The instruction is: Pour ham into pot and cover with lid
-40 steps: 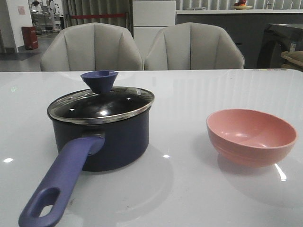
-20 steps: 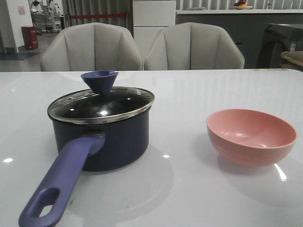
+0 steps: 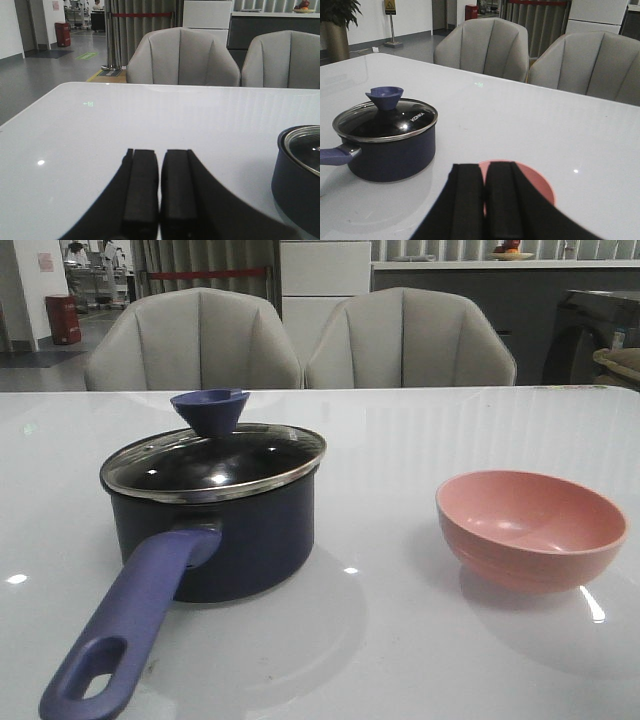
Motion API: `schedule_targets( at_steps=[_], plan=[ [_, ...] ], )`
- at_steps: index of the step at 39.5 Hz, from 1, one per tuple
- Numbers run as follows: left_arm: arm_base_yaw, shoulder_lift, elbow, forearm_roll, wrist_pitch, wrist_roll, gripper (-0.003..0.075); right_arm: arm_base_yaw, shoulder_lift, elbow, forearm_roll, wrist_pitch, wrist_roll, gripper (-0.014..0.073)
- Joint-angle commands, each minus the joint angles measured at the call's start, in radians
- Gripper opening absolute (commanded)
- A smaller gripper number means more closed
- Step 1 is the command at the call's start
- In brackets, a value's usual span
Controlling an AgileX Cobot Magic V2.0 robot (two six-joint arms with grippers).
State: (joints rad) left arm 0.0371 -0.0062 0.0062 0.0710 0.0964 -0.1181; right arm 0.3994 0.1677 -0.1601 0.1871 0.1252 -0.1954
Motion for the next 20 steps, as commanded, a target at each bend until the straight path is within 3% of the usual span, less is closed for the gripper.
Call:
schedule_targets(
  at_steps=[1,10,20],
  plan=[
    [0.001,-0.021,0.032,-0.009,-0.071,-0.010,0.0121,-0.003,0.009,-0.028,-0.008,-0.083,-0.007,0.0160],
    [0.001,-0.021,0.032,-0.009,-0.071,-0.010,0.0121,-0.003,0.009,-0.028,-0.009,-0.083,-0.007,0.0160],
    [0.001,-0.021,0.032,-0.009,-0.071,-0.010,0.0121,-0.022,0.009,0.014,-0.128,-0.108,0.048,0.0160]
  ],
)
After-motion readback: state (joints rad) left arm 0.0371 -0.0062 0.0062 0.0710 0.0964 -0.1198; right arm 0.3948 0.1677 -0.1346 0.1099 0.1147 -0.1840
